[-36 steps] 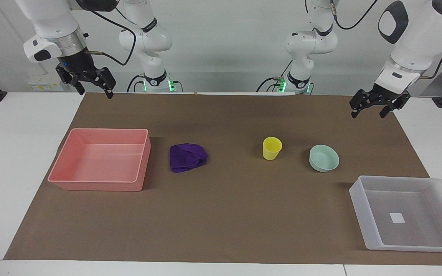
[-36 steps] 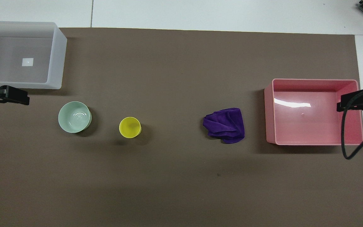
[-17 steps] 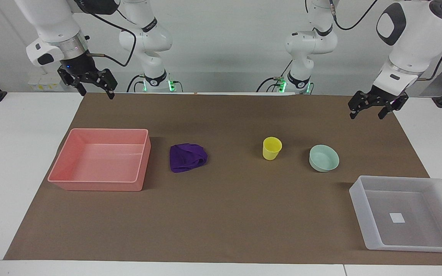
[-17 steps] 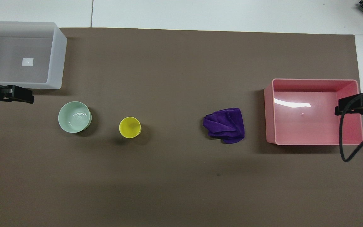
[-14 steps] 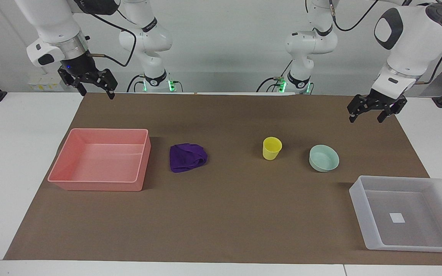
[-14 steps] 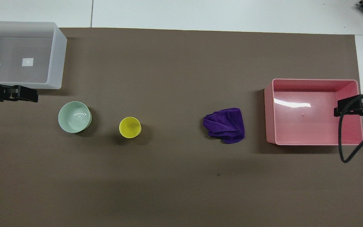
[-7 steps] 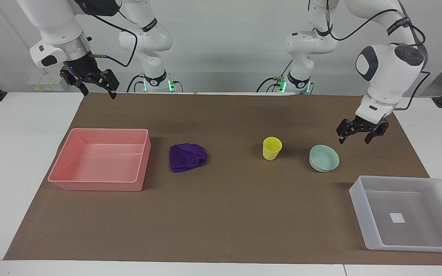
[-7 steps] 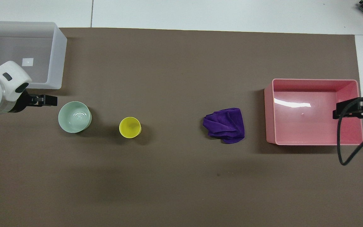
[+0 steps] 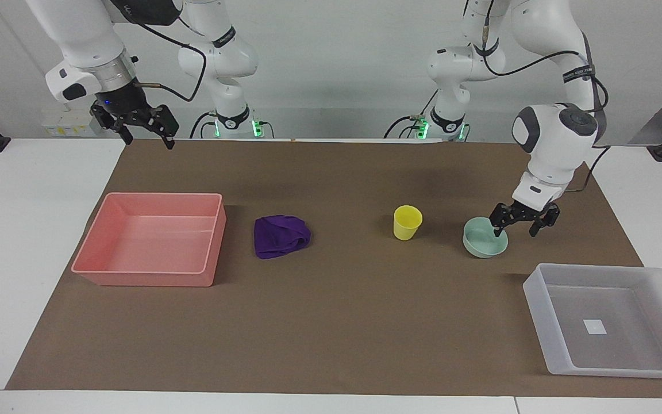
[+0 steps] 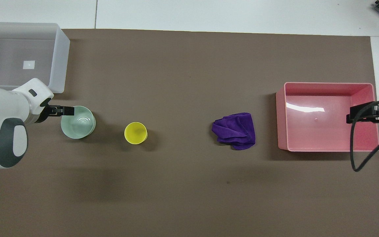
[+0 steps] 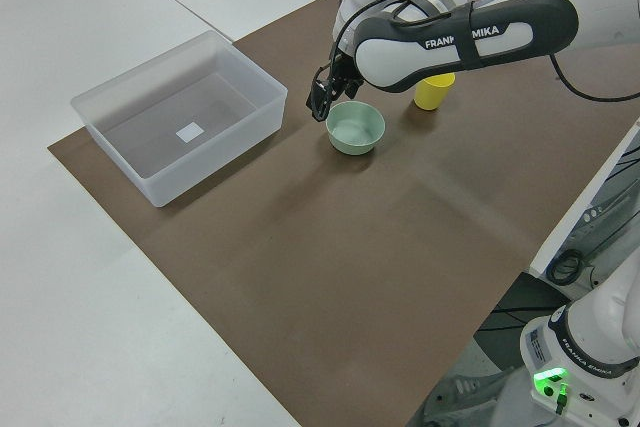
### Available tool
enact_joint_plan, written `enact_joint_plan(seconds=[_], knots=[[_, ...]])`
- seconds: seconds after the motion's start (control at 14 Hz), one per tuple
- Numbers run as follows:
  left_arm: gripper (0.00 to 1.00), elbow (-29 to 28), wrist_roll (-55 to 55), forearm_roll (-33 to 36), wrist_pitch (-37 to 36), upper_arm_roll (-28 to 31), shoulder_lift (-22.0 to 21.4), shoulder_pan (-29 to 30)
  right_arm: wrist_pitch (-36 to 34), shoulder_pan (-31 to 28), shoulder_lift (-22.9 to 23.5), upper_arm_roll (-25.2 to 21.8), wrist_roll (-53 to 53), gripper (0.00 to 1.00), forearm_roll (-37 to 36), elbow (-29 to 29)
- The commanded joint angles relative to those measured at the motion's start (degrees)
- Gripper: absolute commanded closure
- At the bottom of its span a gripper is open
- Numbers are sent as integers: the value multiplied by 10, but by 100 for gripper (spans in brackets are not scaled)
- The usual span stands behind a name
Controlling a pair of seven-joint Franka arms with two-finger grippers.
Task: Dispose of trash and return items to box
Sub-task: 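Reach the left gripper to the green bowl rim and grasp it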
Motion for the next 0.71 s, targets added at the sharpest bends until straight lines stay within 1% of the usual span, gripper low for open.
enact_joint_plan(seconds=[0.0,0.14,0.21,0.29,0.36,0.43,0.5,0.57,0.64], knots=[[0,-14,-8,10,39,-3,23,6,18,3,-25,1,-4,0,0,-40],[0,-21,-6,10,53,-3,37,7,21,3,-30,2,2,0,0,-50],[0,-23,-6,10,54,-3,42,11,35,3,-30,2,8,0,0,-54],[5,-28,-7,10,54,-3,42,11,39,3,-30,2,23,0,0,-61],[22,-31,-7,10,51,-3,41,11,46,3,-34,3,36,0,0,-79],[63,-30,-7,10,45,-3,40,11,67,3,-40,3,36,0,0,-94],[95,-30,-9,10,44,-3,40,11,85,4,-44,3,31,0,0,-108],[100,-30,-5,10,38,-3,40,11,101,5,-44,6,32,0,1,-118],[100,-26,-5,10,36,-3,39,10,115,6,-44,8,30,0,1,-129]])
